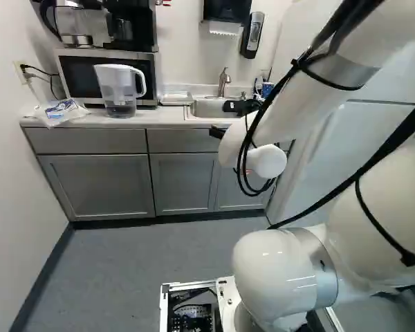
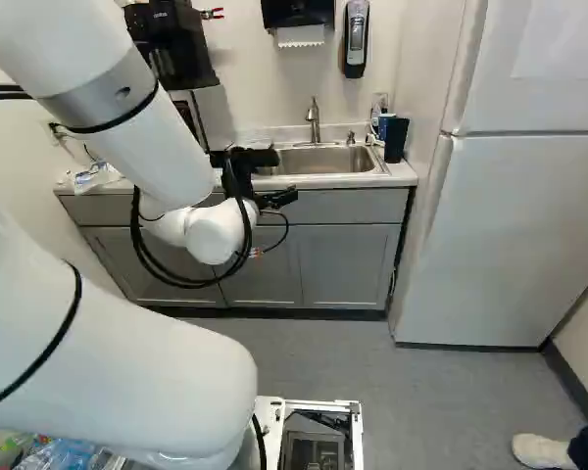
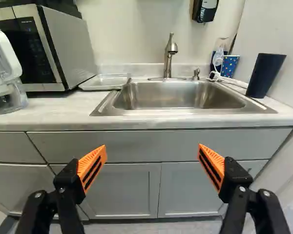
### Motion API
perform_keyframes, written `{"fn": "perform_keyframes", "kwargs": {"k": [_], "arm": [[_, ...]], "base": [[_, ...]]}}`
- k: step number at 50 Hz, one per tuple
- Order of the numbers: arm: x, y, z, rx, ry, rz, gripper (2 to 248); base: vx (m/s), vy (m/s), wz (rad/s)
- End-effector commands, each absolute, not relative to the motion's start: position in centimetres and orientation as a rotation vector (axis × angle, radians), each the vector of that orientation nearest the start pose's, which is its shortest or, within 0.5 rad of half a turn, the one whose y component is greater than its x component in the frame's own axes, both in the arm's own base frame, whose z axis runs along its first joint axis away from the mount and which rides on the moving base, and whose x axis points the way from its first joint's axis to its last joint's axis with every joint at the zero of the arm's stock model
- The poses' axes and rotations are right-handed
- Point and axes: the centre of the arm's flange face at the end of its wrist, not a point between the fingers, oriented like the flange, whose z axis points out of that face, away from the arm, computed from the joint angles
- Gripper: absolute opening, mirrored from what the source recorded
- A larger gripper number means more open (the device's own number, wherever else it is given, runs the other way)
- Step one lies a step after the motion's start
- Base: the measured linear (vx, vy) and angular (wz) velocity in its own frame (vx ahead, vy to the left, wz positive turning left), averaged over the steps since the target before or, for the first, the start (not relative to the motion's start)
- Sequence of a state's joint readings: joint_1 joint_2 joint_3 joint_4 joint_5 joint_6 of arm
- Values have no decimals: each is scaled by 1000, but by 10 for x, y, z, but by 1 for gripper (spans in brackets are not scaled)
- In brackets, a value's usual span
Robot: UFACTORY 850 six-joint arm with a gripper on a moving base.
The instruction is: Rinse the cup and place it in the tray
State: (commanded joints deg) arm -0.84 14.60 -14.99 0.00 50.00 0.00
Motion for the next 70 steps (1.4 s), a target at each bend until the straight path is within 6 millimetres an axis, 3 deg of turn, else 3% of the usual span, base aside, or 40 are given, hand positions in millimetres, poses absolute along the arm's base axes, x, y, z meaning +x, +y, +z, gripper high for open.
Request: {"fn": "perform_keyframes", "kwargs": {"k": [70], "arm": [[378,-5,501,-2271,15,-2184,247]], "base": [[0,0,0]]}}
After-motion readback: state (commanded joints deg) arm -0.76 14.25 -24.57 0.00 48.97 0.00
